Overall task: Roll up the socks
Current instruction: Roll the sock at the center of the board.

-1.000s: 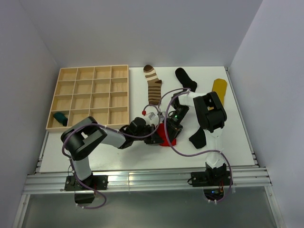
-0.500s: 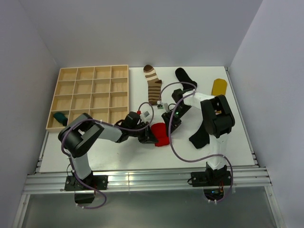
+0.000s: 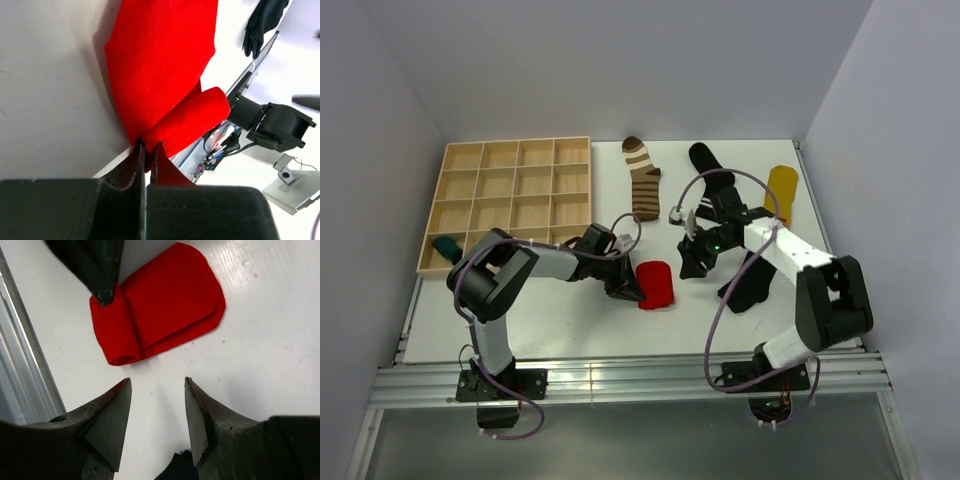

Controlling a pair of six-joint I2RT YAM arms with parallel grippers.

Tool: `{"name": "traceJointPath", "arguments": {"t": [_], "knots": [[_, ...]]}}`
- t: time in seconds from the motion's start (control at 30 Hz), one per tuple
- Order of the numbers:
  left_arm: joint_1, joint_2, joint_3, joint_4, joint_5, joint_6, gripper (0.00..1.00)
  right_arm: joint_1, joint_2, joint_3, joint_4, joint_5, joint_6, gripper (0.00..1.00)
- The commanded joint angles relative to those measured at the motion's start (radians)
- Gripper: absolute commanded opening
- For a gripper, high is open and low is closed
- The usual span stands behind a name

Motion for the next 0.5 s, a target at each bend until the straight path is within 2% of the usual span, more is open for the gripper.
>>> {"name": "traceJointPath", "arguments": {"t": [0.0,0.27,0.47], "knots": [[0.007,0.046,0.021,-0.172,-0.058,0.056,0.00,0.040,-0.107,-0.078,0.117,0.024,-0.079,0.55],[0.005,0.065,0.067,-0.224,-0.065,0.064,0.00,0.272,-0.237,-0.223,0.250,0.194,-0.089,0.59],[0.007,0.075,0.078,-0.226,-0.061,0.070,0.00,0.419,-0.259,-0.299,0.336,0.337,-0.093,0.61]]}}
